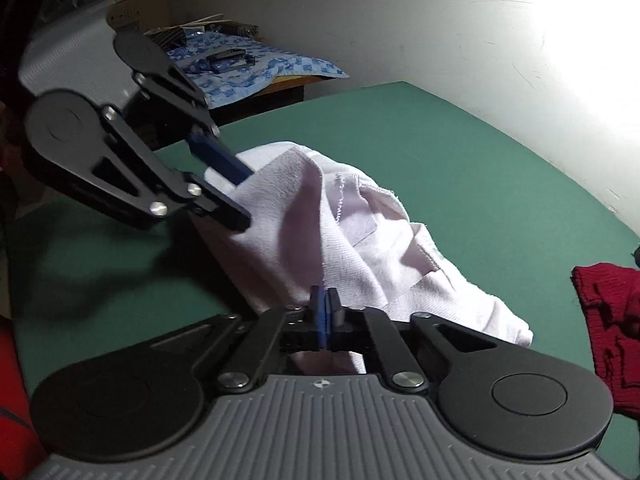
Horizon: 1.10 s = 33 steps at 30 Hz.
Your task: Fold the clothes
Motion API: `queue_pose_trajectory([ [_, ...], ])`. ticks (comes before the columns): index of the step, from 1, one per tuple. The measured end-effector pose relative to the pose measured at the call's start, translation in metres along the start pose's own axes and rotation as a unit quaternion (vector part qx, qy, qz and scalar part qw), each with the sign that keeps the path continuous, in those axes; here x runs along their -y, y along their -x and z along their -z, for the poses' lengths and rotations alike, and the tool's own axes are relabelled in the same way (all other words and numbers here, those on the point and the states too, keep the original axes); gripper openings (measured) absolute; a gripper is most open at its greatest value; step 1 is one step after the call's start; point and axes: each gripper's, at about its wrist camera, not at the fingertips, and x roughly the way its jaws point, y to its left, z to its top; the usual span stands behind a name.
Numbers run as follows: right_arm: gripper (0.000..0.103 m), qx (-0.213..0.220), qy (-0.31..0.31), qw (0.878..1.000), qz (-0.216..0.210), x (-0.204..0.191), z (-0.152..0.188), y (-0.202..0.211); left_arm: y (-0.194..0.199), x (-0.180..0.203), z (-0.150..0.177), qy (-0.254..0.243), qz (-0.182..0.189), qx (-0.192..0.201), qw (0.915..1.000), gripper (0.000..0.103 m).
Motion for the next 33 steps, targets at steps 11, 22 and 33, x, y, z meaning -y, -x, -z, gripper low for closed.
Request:
queue_pose_trajectory([
  [11, 0.027, 0.018, 0.065, 0.997, 0.043, -0.035, 0.015, 0.020, 0.015, 0.018, 0.024, -0.056, -0.023, -0.011, 0.9981, 0.015],
  [22, 0.001, 0.023, 0.003, 0.999, 0.044, -0.011, -0.001, -0.010, 0.014, 0.003, 0.005, -0.003, 0.001, 0.005, 1.0000, 0.008],
  [33, 0.003, -0.045, 0.037, 0.997, -0.041, -0.052, 0.032, 0.013, 0.041, 0.012, 0.027, -0.039, -0.018, -0.018, 0.9989, 0.018],
])
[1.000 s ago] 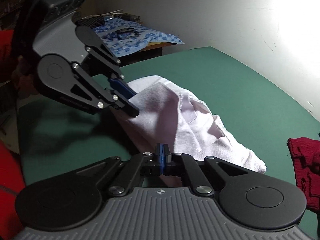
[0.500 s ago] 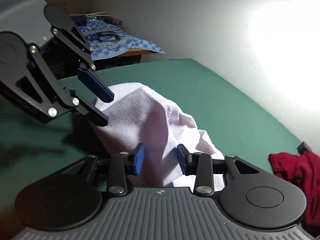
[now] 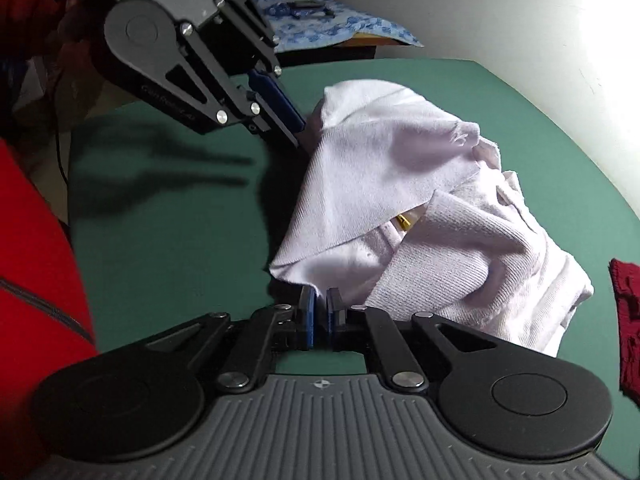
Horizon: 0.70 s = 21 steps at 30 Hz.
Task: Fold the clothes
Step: 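Lower the shirt bundle and regrasp its fabric with both grippers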
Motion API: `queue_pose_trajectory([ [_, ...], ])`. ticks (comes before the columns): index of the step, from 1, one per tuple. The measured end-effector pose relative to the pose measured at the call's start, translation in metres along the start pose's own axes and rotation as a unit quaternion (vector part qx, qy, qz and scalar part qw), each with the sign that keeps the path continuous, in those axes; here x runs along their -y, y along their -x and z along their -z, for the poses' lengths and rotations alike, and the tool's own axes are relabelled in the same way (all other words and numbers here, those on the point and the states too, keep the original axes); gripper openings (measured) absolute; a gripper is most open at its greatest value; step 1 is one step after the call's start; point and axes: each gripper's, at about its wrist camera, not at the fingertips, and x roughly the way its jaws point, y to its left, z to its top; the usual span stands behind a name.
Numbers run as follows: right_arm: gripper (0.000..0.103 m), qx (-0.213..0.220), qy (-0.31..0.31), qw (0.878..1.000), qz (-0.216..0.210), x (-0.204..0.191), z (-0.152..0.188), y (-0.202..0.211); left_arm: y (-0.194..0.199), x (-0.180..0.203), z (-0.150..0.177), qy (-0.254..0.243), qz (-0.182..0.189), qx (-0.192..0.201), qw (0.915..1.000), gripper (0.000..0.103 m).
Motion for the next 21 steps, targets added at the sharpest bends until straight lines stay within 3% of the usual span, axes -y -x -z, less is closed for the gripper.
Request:
queue_pose_trajectory([
  [2, 0.009, 0.046, -0.056, 0.997, 0.019, 0.009, -0.003, 0.023, 0.014, -0.006, -0.006, 0.013, -0.007, 0.023, 0.9996, 0.025],
  [4, 0.037, 0.084, -0.110, 0.989, 0.060, 0.018, -0.003, 0.040, 0.021, -0.009, -0.019, 0.026, -0.008, 0.051, 0.9984, 0.028],
  [5, 0.044, 0.096, -0.132, 0.983, 0.084, 0.022, -0.003, 0.043, 0.020, -0.006, -0.024, 0.025, -0.008, 0.056, 0.9981, 0.028],
  [8, 0.044, 0.105, -0.135, 0.976, 0.133, 0.023, -0.008, 0.035, 0.001, 0.014, -0.040, 0.001, -0.003, 0.054, 0.9985, 0.029],
  [13, 0.043, 0.056, -0.044, 0.978, 0.197, 0.003, -0.018, 0.004, -0.045, 0.043, -0.043, -0.052, -0.042, 0.017, 0.9976, 0.033],
  [14, 0.040, 0.041, -0.049, 0.978, 0.201, 0.004, -0.014, 0.004, -0.054, 0.043, -0.041, -0.052, -0.046, 0.005, 0.9975, 0.033],
  [16, 0.006, 0.011, -0.058, 0.976, 0.208, 0.006, -0.006, 0.002, -0.068, 0.042, -0.037, -0.052, -0.052, -0.016, 0.9972, 0.031],
  [21, 0.004, -0.025, -0.129, 0.969, 0.208, 0.026, 0.019, 0.027, -0.063, 0.041, -0.027, -0.053, -0.042, -0.014, 0.9976, 0.012],
])
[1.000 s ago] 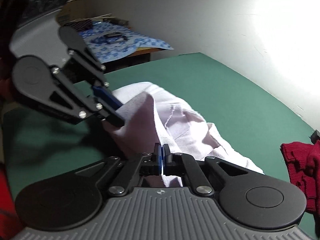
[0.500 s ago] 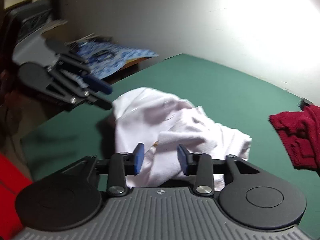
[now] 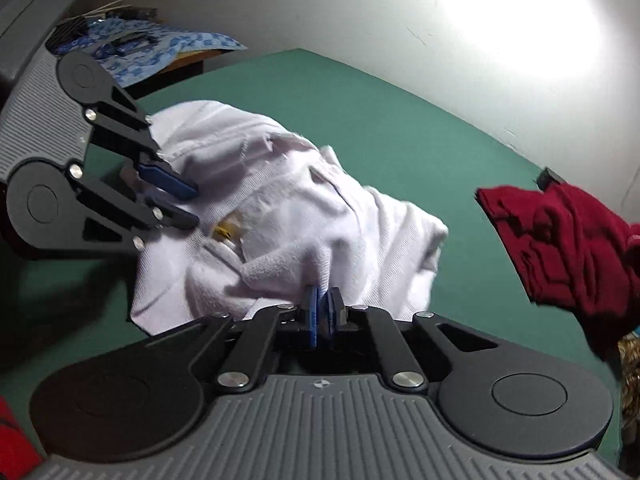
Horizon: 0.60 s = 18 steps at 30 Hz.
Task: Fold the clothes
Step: 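Lower the shirt bundle and regrasp its fabric with both grippers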
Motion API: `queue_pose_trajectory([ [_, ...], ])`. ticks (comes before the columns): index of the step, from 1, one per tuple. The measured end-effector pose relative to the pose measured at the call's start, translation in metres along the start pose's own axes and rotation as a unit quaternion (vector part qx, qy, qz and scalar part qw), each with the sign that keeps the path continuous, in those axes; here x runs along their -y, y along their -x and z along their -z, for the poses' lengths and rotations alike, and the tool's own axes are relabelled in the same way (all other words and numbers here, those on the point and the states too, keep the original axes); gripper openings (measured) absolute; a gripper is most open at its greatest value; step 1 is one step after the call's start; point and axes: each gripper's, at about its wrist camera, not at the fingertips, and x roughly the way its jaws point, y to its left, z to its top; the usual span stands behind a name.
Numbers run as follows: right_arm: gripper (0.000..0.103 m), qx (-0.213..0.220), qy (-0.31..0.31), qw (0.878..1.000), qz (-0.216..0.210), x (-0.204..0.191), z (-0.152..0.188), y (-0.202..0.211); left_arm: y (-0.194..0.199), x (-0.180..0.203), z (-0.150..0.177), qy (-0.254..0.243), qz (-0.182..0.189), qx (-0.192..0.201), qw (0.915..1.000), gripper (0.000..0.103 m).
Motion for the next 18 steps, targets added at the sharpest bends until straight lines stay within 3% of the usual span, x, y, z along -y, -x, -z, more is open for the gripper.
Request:
queue_pose_trajectory([
  [3, 0.004, -0.011, -0.008, 1.000, -0.006, 0.009, 0.008, 0.006, 0.011, -0.005, 0.008, 0.007, 0.007, 0.001, 0.9999, 0.009],
  [5, 0.015, 0.015, -0.016, 1.000, -0.012, 0.011, 0.006, 0.017, 0.015, -0.004, 0.008, 0.006, 0.010, 0.001, 0.9999, 0.009],
  [6, 0.030, 0.038, -0.015, 0.999, -0.014, 0.007, 0.001, 0.020, 0.016, -0.004, 0.007, 0.005, 0.011, 0.001, 0.9999, 0.009],
  [7, 0.052, 0.062, -0.011, 0.998, -0.018, 0.000, -0.008, 0.017, 0.018, -0.003, 0.007, 0.004, 0.012, 0.000, 0.9999, 0.009],
  [8, 0.057, 0.079, -0.001, 0.997, -0.025, -0.008, -0.014, 0.016, 0.020, -0.003, 0.007, 0.003, 0.013, 0.000, 0.9999, 0.009],
  [12, 0.043, 0.075, 0.067, 0.995, -0.024, -0.038, -0.023, -0.010, 0.025, 0.007, -0.009, -0.004, 0.018, 0.025, 0.9995, 0.028],
  [17, 0.030, 0.053, 0.096, 0.994, -0.010, -0.039, -0.019, -0.036, -0.003, 0.016, -0.014, -0.011, 0.000, 0.000, 0.9999, 0.030],
  [18, 0.023, 0.051, 0.094, 0.994, -0.012, -0.036, -0.018, -0.037, -0.008, 0.016, -0.013, -0.008, -0.001, -0.006, 1.0000, 0.029],
])
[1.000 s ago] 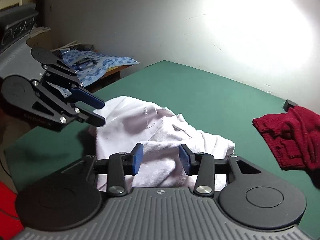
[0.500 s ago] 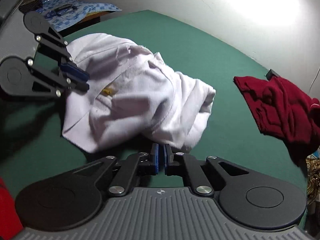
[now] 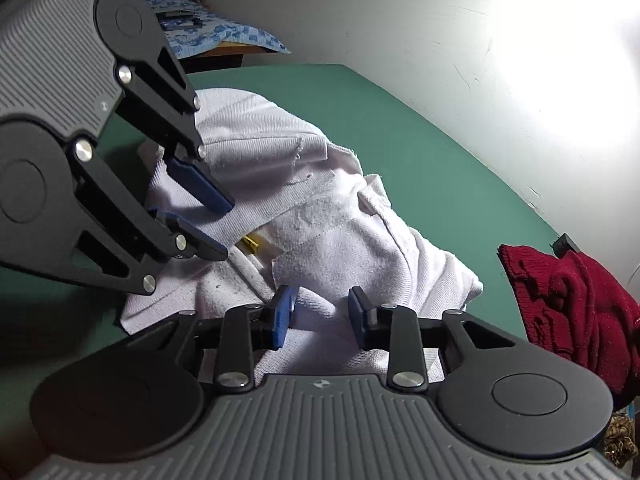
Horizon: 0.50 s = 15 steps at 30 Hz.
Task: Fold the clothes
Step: 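Lower the shirt bundle and regrasp its fabric with both grippers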
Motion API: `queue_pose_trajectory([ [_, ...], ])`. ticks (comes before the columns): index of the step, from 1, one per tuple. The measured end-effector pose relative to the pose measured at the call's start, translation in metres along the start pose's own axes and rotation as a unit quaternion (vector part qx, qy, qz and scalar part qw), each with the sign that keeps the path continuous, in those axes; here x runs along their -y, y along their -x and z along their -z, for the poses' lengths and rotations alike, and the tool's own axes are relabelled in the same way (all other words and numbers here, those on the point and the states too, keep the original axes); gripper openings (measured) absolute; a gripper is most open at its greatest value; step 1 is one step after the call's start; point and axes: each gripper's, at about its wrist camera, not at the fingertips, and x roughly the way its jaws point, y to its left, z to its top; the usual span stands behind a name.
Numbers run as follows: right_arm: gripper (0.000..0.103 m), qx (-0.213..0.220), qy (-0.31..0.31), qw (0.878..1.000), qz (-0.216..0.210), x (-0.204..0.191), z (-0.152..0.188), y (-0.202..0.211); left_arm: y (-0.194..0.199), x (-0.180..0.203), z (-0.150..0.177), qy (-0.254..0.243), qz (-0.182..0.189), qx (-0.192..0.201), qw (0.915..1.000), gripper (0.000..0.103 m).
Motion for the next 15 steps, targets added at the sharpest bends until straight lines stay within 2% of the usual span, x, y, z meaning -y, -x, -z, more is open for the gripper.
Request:
queue_pose_trajectory([
  [1, 0.009, 0.000, -0.006, 1.000, -0.004, 0.003, 0.001, 0.001, 0.000, -0.002, 0.001, 0.008, 0.007, 0.000, 0.9999, 0.027],
  [3, 0.007, 0.010, -0.033, 0.999, -0.018, 0.013, 0.000, 0.012, 0.002, -0.007, 0.002, 0.025, 0.022, 0.002, 0.9995, 0.009],
  [5, 0.006, 0.021, -0.066, 0.997, -0.031, 0.023, 0.000, 0.027, 0.005, -0.014, 0.004, 0.038, 0.032, 0.003, 0.9988, 0.000],
  [7, 0.006, 0.033, -0.096, 0.994, -0.052, 0.032, 0.002, 0.039, 0.009, -0.020, 0.006, 0.048, 0.036, 0.004, 0.9982, 0.000],
  [11, 0.007, 0.016, -0.092, 0.993, -0.071, 0.036, 0.013, 0.043, 0.020, -0.028, 0.014, 0.050, 0.024, 0.003, 0.9985, 0.000],
  [14, 0.008, -0.010, -0.078, 0.995, -0.057, 0.036, 0.022, 0.035, 0.023, -0.029, 0.015, 0.047, 0.021, -0.004, 0.9987, 0.000],
  [15, 0.009, -0.007, -0.078, 0.995, -0.057, 0.036, 0.022, 0.035, 0.025, -0.027, 0.011, 0.043, 0.018, 0.003, 0.9989, 0.004],
])
